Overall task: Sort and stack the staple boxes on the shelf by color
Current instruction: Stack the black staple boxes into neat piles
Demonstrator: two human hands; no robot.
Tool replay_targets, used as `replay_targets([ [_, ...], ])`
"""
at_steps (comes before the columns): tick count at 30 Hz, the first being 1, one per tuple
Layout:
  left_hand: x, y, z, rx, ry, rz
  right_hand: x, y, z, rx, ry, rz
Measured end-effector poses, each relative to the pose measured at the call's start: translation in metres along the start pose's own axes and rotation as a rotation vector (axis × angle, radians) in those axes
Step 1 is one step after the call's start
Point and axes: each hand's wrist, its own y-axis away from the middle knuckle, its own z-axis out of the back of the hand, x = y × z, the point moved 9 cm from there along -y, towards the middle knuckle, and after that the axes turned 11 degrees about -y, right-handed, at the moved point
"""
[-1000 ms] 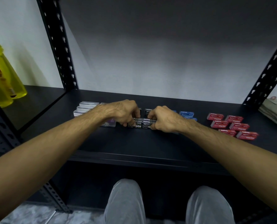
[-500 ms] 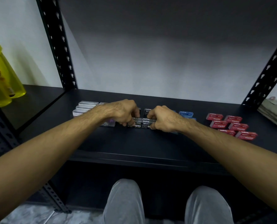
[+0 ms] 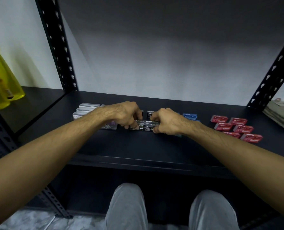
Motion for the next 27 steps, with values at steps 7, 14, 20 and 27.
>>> replay_targets([
  [7, 0.005, 0.003, 0.023, -0.049, 0.062, -0.022, -0.007, 0.003, 0.018, -0.039, -0.033, -0.012],
  [14, 0.035, -0.015, 0.05, -0.231, 0.06, 0.018, -0.02, -0.008, 0.037, -0.118, -0.124, -0.025],
  [20, 0.033, -0.039, 0.037, -0.203, 0.009, -0.022, -0.017, -0.032, 0.039, -0.192, -0.049, 0.035],
  [27, 0.027, -0.056, 0.024, -0.122, 0.0, -0.071, -0.015, -0.055, 0.02, -0.03, 0.043, 0.059],
])
